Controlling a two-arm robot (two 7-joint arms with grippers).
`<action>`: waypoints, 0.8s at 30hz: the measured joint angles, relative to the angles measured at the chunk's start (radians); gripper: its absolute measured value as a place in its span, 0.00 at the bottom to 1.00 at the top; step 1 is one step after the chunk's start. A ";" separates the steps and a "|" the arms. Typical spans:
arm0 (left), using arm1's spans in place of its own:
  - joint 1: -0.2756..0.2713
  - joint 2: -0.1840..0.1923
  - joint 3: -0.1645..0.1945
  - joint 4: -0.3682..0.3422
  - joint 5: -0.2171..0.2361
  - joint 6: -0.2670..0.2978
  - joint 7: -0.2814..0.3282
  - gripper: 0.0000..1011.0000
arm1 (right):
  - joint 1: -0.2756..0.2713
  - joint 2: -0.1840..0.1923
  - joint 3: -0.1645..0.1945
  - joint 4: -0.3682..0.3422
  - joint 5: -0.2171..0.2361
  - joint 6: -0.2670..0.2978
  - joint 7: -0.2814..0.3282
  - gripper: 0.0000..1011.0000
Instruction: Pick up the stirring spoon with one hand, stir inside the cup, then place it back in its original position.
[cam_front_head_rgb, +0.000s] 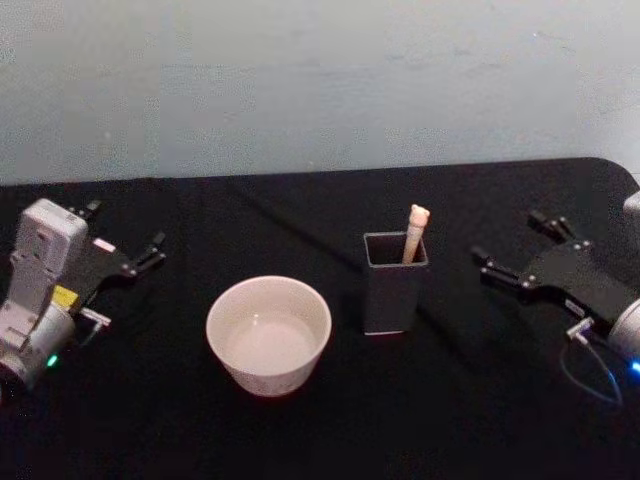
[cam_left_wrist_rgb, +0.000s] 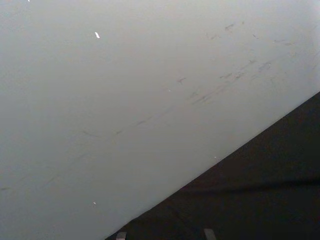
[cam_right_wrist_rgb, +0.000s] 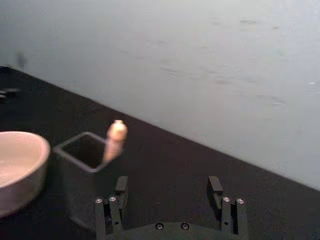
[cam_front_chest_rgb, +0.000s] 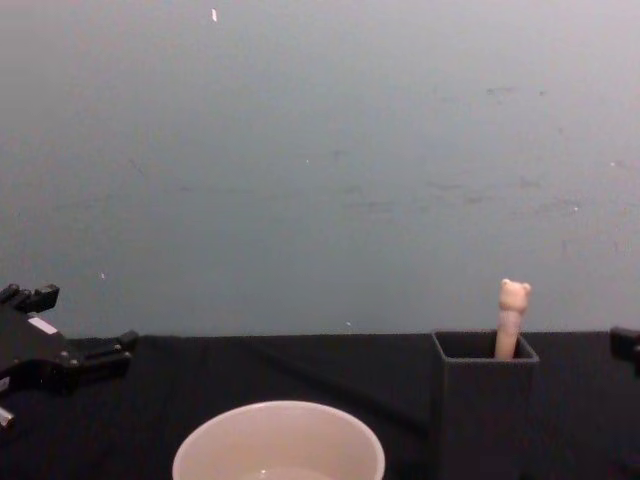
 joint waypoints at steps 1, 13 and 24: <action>0.000 0.000 0.000 0.000 0.000 0.000 0.000 0.99 | -0.004 0.002 0.002 -0.005 0.011 0.004 0.014 0.99; 0.000 0.000 0.000 0.000 0.000 0.000 0.000 0.99 | 0.012 -0.031 -0.001 -0.028 0.062 0.065 0.109 0.99; 0.000 0.000 0.000 0.000 0.000 0.000 0.000 0.99 | 0.089 -0.113 -0.021 0.029 0.042 0.114 0.122 0.99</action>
